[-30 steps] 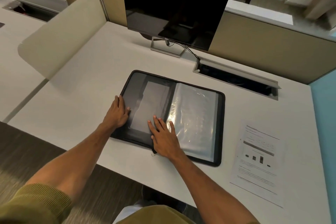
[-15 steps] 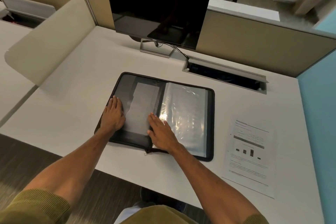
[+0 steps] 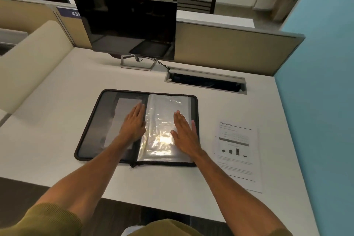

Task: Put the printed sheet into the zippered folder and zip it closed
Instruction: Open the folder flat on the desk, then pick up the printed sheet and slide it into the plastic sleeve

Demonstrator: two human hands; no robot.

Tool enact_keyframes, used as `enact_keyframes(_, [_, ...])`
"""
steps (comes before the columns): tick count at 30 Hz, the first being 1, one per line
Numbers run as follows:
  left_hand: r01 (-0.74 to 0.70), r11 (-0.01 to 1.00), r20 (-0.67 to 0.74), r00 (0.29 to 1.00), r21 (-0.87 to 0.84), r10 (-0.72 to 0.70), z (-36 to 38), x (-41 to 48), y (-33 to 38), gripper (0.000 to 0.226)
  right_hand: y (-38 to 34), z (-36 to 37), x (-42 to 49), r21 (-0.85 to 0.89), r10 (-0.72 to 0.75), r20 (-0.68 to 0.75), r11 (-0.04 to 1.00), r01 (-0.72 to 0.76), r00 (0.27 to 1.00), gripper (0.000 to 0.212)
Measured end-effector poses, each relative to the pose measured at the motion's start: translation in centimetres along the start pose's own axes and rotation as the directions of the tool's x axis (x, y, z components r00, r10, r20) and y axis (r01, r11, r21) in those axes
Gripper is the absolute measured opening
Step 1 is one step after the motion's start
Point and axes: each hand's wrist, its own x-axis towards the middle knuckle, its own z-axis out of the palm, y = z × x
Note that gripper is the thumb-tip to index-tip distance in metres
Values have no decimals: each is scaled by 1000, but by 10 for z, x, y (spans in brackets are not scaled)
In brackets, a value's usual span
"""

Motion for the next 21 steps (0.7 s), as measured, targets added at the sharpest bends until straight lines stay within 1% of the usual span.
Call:
enact_keyframes(3, [-67,997,9,998,34,67,18,1,42,74,36,-15,-22,-38,84,-46,996,-86,995,71])
enact_keyframes(6, [-127,991,32,992,44,126,37,1,87,72,67,-26,-47,-49,209,-68,976,-213,975,71])
enact_keyframes(10, [-233,970,72,971,73,228,64,-1,148,70,107,-34,-81,17,405,-93,914,-405,910,69])
enact_keyframes(12, [-261,965,117,960,37,255,75,-2,178,70,126,-35,-98,22,470,-96,882,-470,877,69])
enact_keyframes(15, [-277,961,203,941,0,272,92,-3,214,73,153,-39,-121,31,536,-105,844,-536,838,69])
enact_keyframes(18, [-251,968,315,918,-12,242,107,-1,238,76,175,-45,-138,31,586,-93,810,-586,805,68])
enact_keyframes(20, [-210,977,352,912,-34,208,114,1,251,77,186,-50,-145,64,641,-111,767,-638,759,68])
enact_keyframes(21, [-181,982,358,915,-50,187,117,2,258,76,191,-52,-148,98,684,-129,729,-678,718,66])
